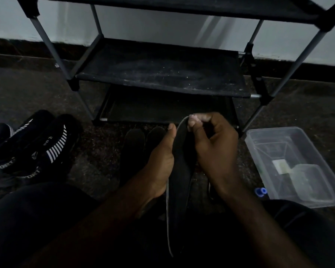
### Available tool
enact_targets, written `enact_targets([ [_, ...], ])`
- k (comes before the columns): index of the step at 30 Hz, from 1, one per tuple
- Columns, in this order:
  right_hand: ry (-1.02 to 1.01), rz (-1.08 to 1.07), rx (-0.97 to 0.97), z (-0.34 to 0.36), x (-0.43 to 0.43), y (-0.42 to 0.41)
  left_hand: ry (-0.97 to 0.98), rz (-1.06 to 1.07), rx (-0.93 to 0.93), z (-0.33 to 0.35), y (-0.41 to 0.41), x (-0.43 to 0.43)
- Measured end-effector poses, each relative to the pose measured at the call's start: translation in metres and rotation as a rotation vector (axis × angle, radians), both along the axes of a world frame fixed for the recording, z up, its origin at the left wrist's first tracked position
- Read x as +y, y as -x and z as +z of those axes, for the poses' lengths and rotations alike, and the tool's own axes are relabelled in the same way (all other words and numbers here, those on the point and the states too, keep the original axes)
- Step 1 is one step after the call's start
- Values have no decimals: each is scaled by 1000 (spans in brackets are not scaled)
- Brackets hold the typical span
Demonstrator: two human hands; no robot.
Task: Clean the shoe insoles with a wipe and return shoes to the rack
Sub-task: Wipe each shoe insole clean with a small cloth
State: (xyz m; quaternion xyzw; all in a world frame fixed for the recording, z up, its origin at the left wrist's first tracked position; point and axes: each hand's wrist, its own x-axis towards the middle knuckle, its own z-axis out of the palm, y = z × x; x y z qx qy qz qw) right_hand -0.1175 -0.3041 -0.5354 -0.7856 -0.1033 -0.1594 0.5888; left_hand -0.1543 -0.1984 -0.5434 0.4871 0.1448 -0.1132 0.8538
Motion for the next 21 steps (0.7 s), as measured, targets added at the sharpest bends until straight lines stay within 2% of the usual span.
enact_targets([
  [4,52,113,-91,3,10,14,7,40,-44,-1,0,2],
  [10,-31,-50,44,-4,-4,-8,6,0,13,3,-1,0],
  [15,44,73,-101,-3,12,11,-34,45,-29,2,-1,3],
  [21,-60,-21,117,-9,-1,-7,-51,21,38,3,-3,4],
])
